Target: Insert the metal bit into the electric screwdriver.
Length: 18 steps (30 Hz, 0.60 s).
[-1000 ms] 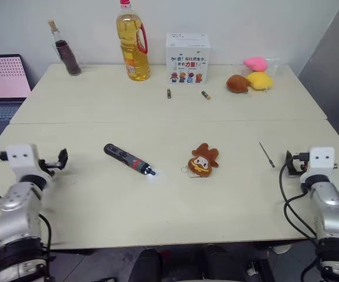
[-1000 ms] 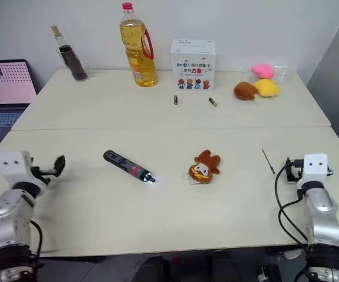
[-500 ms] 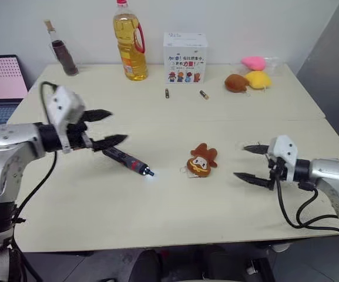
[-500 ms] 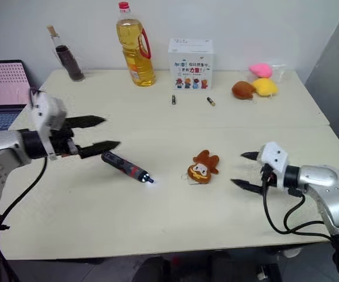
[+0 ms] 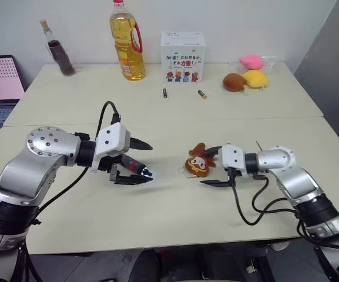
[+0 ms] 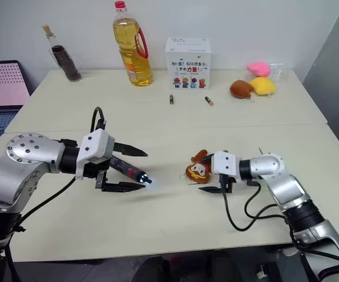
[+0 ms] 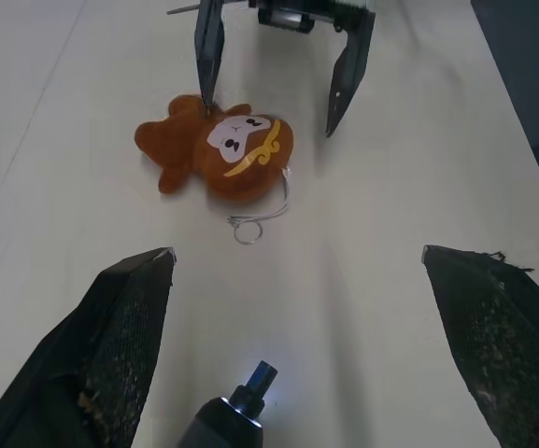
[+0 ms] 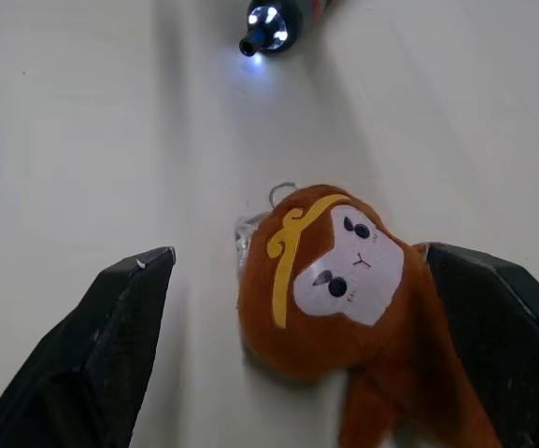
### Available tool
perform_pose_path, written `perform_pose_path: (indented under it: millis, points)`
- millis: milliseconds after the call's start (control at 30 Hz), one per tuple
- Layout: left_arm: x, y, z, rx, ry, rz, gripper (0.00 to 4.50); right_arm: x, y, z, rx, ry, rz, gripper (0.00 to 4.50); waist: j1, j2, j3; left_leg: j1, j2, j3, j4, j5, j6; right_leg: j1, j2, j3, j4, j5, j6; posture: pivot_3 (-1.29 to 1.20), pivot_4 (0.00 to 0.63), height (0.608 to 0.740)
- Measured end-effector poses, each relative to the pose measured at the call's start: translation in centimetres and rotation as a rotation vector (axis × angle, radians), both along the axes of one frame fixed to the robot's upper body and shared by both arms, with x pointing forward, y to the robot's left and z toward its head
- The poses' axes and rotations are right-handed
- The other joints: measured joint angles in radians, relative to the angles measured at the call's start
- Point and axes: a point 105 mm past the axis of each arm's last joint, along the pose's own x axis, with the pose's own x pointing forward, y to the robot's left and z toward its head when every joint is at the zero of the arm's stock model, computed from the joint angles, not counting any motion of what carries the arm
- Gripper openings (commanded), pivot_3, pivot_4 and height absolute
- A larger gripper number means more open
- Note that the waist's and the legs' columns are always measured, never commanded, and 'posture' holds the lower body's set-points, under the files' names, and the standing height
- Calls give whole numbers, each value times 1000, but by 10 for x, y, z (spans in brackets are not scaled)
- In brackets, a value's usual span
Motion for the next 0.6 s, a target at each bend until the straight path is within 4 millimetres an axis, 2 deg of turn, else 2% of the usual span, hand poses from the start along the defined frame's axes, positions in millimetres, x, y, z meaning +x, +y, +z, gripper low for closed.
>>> perform_pose_path:
  millis: [100, 200, 300, 600]
  points:
    - [0, 1, -3, 0, 9, 8, 4437, 13, -1, -12, -63, -71, -21, 4500, 0, 0, 0, 0, 0, 0, 0, 0, 0, -1, 0, 0, 0, 0, 0, 0, 150, 740]
    - [0, 3, -4, -3, 7, 19, 4500, 22, -2, -9, -94, -149, -9, 3972, 1, 0, 0, 0, 0, 0, 0, 0, 0, 0, -1, 0, 0, 0, 0, 0, 150, 740]
    - [0, 4, -5, -8, 6, 37, 4500, 24, -4, -11, -87, -152, -14, 3348, 1, 0, 0, 0, 0, 0, 0, 0, 0, 0, -1, 0, 0, 0, 0, 0, 150, 740]
    - [2, 3, -1, -33, -21, 63, 4500, 28, -6, 0, -28, -151, -45, 991, 1, 0, 0, 0, 0, 0, 0, 0, 0, 0, -1, 0, 0, 0, 0, 0, 150, 740]
